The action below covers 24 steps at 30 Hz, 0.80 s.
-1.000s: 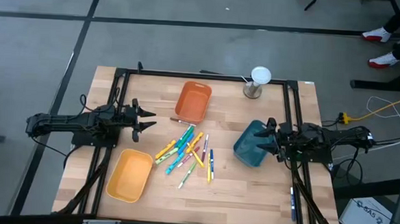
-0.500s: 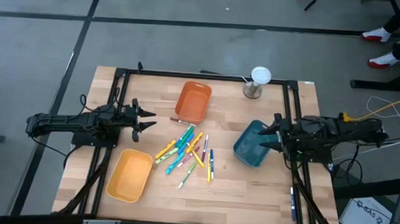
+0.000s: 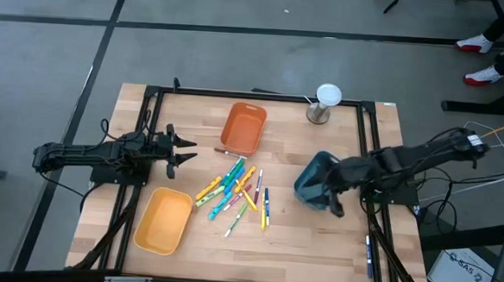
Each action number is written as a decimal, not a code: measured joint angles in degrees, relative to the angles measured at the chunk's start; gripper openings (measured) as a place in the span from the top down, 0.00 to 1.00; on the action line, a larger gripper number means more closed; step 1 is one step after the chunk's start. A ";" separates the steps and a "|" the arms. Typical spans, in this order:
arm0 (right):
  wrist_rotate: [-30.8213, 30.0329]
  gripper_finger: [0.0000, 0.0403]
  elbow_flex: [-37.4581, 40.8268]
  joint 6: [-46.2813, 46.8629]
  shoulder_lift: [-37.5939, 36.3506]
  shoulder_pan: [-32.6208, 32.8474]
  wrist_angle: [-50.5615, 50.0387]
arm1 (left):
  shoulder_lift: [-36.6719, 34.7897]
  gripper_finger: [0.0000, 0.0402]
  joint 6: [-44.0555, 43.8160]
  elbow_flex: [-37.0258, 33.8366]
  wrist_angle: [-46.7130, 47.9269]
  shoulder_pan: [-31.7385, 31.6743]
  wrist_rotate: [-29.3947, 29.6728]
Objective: Pick & Place Markers
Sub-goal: Put the right yellow highlighter pen into the orange bin
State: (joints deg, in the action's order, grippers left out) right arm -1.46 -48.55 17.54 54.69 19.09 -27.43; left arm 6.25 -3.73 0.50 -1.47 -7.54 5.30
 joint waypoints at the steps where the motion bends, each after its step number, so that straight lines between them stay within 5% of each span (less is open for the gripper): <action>1: 0.01 0.40 -0.94 0.00 2.08 0.67 0.09 | -0.01 0.59 0.00 -0.01 -0.01 0.00 0.00; 15: -0.01 0.40 -3.29 -3.01 27.25 4.49 16.67 | -0.01 0.59 0.00 0.01 -0.01 0.01 0.00; 19: 0.10 0.40 -3.29 -5.96 31.95 3.36 24.66 | -0.01 0.59 0.00 0.00 -0.01 0.01 0.00; 24: -0.08 0.40 -6.46 -13.36 34.54 0.65 22.22 | -0.01 0.59 0.00 0.01 0.01 -0.01 0.00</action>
State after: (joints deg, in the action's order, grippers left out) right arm -1.54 -55.01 4.18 89.22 19.73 -5.21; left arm 6.24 -3.73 0.51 -1.45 -7.55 5.30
